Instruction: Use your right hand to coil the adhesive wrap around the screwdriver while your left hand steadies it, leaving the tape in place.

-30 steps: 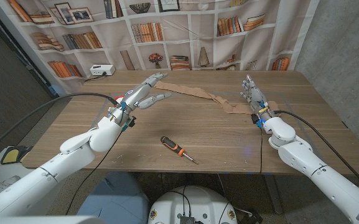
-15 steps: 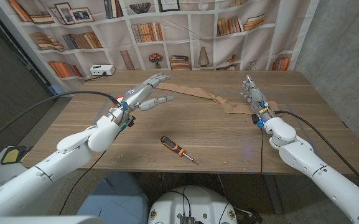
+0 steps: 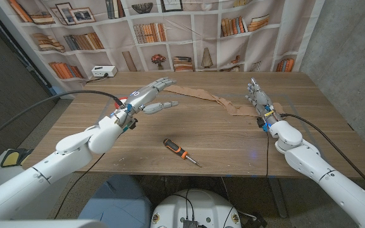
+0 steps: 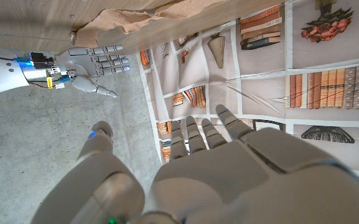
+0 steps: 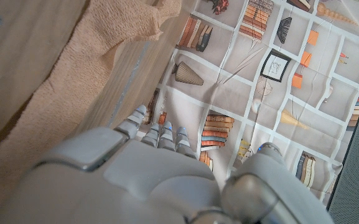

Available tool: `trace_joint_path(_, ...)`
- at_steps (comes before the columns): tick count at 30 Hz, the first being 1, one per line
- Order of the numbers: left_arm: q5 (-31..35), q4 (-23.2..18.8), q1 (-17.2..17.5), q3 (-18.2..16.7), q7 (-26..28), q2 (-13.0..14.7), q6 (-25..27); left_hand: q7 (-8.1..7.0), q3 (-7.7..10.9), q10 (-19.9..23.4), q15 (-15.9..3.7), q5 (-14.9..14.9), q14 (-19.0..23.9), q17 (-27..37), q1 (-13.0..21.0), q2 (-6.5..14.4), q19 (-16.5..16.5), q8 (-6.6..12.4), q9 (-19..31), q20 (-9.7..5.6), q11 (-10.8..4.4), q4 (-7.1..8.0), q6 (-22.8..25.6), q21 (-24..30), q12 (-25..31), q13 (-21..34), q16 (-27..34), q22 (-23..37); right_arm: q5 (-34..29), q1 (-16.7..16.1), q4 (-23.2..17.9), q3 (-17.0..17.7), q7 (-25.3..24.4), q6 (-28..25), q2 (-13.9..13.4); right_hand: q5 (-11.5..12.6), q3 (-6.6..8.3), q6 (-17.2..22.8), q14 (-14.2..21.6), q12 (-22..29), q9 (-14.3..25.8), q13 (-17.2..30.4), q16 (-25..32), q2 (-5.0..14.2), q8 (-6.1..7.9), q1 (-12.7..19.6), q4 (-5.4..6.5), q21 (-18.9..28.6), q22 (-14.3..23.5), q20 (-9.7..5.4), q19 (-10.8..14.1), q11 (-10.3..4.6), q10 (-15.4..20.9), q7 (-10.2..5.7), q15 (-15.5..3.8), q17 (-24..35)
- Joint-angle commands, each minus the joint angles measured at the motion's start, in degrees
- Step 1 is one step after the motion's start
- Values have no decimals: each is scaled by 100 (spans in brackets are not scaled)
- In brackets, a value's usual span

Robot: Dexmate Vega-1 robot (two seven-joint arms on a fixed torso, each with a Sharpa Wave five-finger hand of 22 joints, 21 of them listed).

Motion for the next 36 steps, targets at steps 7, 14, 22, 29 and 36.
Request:
trace_joint_path(7,446,-181,-239,223,-304,193,164,-6,37,234,4,19,205,9,181,-41,153,-46,12,85,-65,5,-32,37,64,35,56,4,42,-26,-75,44,53,173,33,-4,23,-45,-148,11,25,29,-6,22,12,86,-36,-6,27,-6,-63,-8,-42,11,15,11)
trace_joint_path(14,494,-241,-190,211,-273,233,226,-16,34,272,-3,16,240,8,204,-54,165,-48,12,91,-57,9,-29,31,70,36,55,3,18,29,-115,10,51,6,-14,-5,32,-45,-156,9,25,29,-4,37,12,108,-48,0,27,-5,-68,-8,-53,17,20,10)
trace_joint_path(22,610,-301,-166,213,-232,293,249,-27,32,288,-20,15,268,8,229,-64,147,-48,13,72,-71,12,-24,15,68,37,52,4,42,92,-112,-13,114,-48,-20,-8,31,-42,-160,10,25,29,-1,31,14,122,-63,5,26,-5,-70,-1,-57,21,27,10)
trace_joint_path(29,739,-340,-219,259,-276,339,247,-27,26,288,-13,15,192,9,256,-81,83,-49,13,48,-88,16,-19,-17,57,39,11,4,32,84,-156,-15,73,-115,-39,-11,32,-44,-184,11,26,30,-6,30,14,138,-76,9,26,-2,-74,13,-59,24,29,9)
trace_joint_path(36,852,-358,-334,328,-378,374,199,-25,23,313,-15,16,203,10,276,-93,69,-50,14,48,-102,17,-17,-24,61,41,11,5,-38,42,-202,-18,20,-67,-47,-13,38,-46,-196,15,26,30,-5,37,14,159,-91,18,26,-10,-63,6,-55,27,21,8)
